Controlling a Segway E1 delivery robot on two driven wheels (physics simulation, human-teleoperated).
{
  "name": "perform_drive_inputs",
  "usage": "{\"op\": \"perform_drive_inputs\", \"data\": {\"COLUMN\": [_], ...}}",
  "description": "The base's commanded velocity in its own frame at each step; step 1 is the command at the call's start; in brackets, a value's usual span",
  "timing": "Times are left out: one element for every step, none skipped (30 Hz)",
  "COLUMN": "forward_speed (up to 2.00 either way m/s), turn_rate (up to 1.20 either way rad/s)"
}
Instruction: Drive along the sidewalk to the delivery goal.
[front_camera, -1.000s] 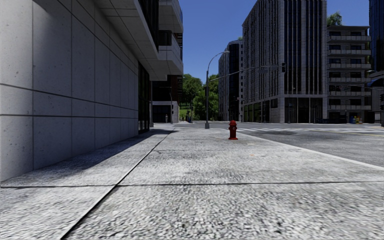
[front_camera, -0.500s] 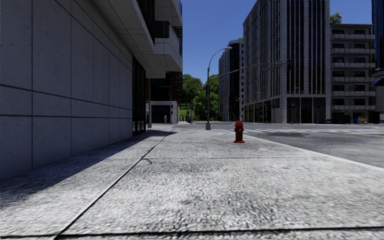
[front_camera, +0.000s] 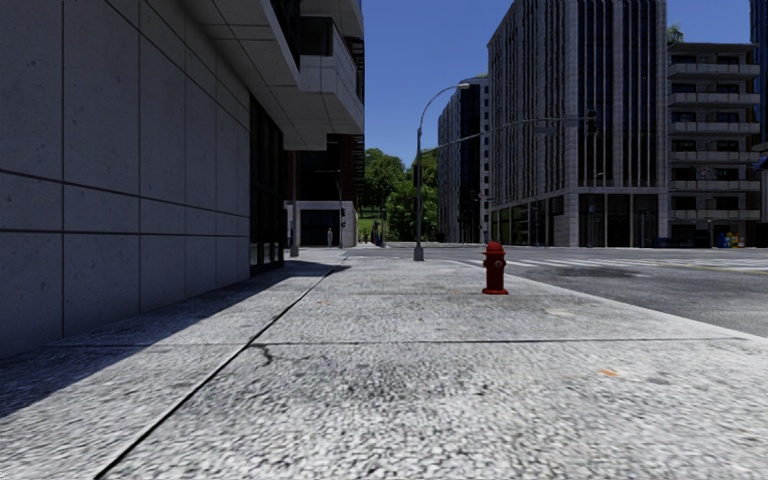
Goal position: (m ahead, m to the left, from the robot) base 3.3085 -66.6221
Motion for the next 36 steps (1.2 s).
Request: {"op": "perform_drive_inputs", "data": {"forward_speed": [2.0,2.0,2.0,2.0,2.0,2.0,2.0,2.0,2.0,2.0,2.0,2.0,2.0,2.0,2.0,2.0,2.0,2.0,2.0,2.0,2.0,2.0,2.0,2.0,2.0,2.0,2.0,2.0,2.0,2.0,2.0,2.0,2.0,2.0,2.0,2.0], "turn_rate": [0.0,0.0,0.0,0.0,0.0,0.0,0.0,0.0,0.0,0.0,0.0,0.0,0.0,0.0,0.0,0.0,0.0,0.0,0.0,0.0,0.0,0.0,0.0,0.0,0.0,0.0,0.0,0.0,0.0,0.0,0.0,0.0,0.0,0.0,0.0,0.0]}}
